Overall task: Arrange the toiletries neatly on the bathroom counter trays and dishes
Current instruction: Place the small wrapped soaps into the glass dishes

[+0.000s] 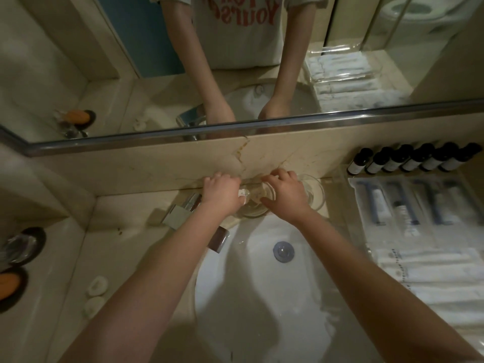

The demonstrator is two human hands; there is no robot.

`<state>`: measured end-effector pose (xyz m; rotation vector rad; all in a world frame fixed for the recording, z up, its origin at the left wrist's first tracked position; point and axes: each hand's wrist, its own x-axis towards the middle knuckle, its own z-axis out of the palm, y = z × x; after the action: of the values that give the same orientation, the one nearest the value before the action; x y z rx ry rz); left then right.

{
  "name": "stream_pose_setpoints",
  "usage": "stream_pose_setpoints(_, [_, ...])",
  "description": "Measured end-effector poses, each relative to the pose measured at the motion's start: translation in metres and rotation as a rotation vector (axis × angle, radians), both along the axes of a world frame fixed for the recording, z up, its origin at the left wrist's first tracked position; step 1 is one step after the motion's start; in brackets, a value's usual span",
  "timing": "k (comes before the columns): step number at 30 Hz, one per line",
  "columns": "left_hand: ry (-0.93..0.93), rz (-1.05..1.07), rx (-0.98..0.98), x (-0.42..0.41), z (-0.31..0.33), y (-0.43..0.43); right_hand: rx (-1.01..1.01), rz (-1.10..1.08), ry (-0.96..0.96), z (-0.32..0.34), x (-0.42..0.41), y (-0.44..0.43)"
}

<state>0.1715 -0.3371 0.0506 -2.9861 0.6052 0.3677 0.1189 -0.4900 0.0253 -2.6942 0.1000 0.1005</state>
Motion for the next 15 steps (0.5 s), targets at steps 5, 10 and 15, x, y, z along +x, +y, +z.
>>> stream_pose_setpoints(5, [-0.105,0.116,-0.219,-0.037,0.022,0.042,-0.038,0.028,-0.12,0.036,-0.026,0.016])
stream_pose_setpoints(10, [-0.241,0.227,-0.395,-0.084,0.043,0.094,0.017,0.111,-0.286,0.063,-0.059,0.055])
stream_pose_setpoints(15, [-0.27,0.385,-0.466,-0.133,0.041,0.163,0.068,0.271,-0.311,0.07,-0.09,0.115])
